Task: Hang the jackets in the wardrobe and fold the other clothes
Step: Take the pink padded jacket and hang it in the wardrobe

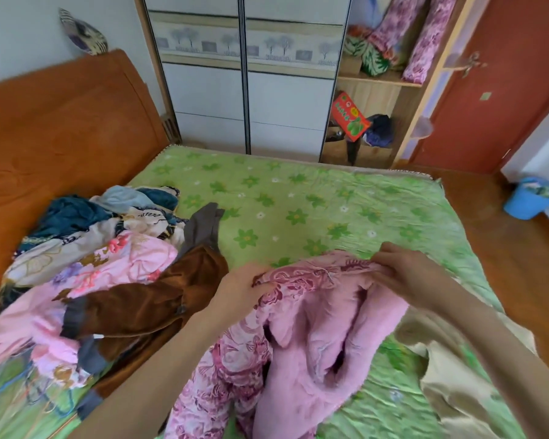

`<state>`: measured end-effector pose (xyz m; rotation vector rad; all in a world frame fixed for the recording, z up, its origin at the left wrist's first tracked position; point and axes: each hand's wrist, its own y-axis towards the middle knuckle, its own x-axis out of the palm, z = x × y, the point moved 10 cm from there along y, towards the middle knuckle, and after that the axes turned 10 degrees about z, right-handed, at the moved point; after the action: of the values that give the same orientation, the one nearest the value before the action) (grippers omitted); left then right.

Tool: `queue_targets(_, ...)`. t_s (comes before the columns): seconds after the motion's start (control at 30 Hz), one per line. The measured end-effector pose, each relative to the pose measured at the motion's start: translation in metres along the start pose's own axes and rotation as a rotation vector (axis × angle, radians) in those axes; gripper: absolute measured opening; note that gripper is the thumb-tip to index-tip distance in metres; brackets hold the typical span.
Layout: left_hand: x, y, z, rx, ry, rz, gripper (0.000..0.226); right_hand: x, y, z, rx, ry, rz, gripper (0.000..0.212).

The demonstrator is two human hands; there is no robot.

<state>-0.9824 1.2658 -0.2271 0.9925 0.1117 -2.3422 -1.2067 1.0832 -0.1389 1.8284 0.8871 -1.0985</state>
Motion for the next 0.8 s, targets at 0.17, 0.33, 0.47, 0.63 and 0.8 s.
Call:
queue_targets(0.17,-0.016,-0.007,0.070,0.044,-0.015,0.045,0.029,-0.035,-0.015,-0.001,0.097,0.178,0.005,0.031)
queue_targets(0.33,-0.024,-0.018,0.121,0.134,-0.058,0.008,0.018,-0.065,-0.018,-0.044,0.090,0.208,-0.041,0.059)
queue_targets(0.47,-0.038,-0.023,0.133,0.166,-0.127,0.019,0.010,-0.101,-0.023,-0.071,-0.033,-0.009,0.060,0.044)
queue_targets(0.63,-0.033,-0.034,0.141,0.345,0.062,0.078,0.024,-0.158,-0.023,-0.107,-0.112,-0.090,0.187,0.043)
queue_targets(0.8,0.003,-0.063,0.131,0.238,0.309,0.241,0.060,-0.186,-0.025,-0.127,-0.159,-0.158,0.193,0.049)
